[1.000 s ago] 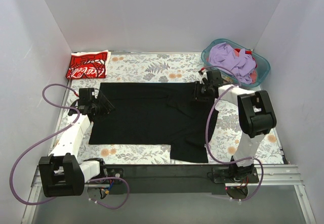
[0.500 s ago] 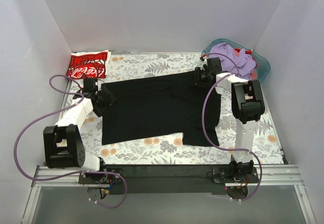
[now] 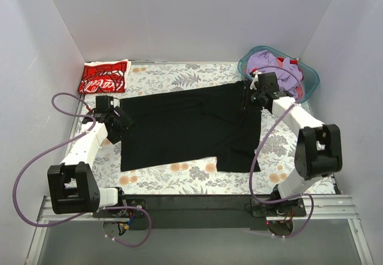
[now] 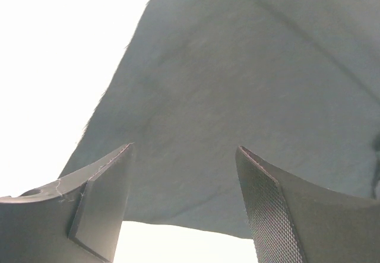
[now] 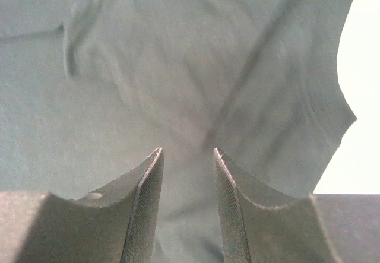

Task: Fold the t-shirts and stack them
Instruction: Fold the tshirt

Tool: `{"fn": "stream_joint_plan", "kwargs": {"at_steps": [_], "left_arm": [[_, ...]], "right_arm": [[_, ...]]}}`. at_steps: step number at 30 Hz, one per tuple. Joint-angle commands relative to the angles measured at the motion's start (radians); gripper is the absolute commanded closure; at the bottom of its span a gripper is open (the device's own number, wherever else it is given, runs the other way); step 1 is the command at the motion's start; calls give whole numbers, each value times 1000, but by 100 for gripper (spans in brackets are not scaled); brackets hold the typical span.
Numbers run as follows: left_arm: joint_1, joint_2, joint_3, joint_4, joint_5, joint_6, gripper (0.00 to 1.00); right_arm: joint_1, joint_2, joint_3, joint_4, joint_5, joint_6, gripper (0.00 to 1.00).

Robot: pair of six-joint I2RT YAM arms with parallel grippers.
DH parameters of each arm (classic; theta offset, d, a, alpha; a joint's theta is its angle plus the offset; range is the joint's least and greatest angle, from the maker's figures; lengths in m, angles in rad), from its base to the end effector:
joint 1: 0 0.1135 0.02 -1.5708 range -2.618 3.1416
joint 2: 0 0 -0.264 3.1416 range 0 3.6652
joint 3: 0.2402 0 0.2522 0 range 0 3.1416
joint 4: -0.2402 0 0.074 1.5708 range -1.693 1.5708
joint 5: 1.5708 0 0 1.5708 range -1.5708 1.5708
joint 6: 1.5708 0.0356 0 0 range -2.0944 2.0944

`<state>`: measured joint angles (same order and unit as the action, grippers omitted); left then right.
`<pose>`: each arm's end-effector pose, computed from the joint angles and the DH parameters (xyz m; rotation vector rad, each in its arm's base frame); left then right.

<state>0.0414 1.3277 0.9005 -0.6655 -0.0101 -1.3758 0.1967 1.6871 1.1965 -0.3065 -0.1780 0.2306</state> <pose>0.2544 0.0109 0.2255 -1.7804 2.0721 -0.4012 0.3628 0.0787 0.2352 -0.0463 2.3908 0.4148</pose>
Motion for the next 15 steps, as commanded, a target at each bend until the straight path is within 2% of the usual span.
{"fn": "stream_joint_plan", "kwargs": {"at_steps": [1, 3, 7, 11, 15], "left_arm": [[-5, -73, -55, -94, -57, -35, 33], [-6, -85, -77, -105, -51, -42, 33], [-5, -82, -113, -121, -45, -55, 33], [-5, -73, -141, -114, -65, -60, 35], [-5, -61, -150, -98, -54, -57, 37]], "right_arm": [[-6, -124, -127, -149, 84, -17, 53], [-11, -208, -182, -189, 84, -7, 52], [-48, -332, -314, -209, 165, 16, 41], [-146, -380, -369, -175, 109, 26, 43], [-164, -348, -409, -140, 57, 38, 47]]}}
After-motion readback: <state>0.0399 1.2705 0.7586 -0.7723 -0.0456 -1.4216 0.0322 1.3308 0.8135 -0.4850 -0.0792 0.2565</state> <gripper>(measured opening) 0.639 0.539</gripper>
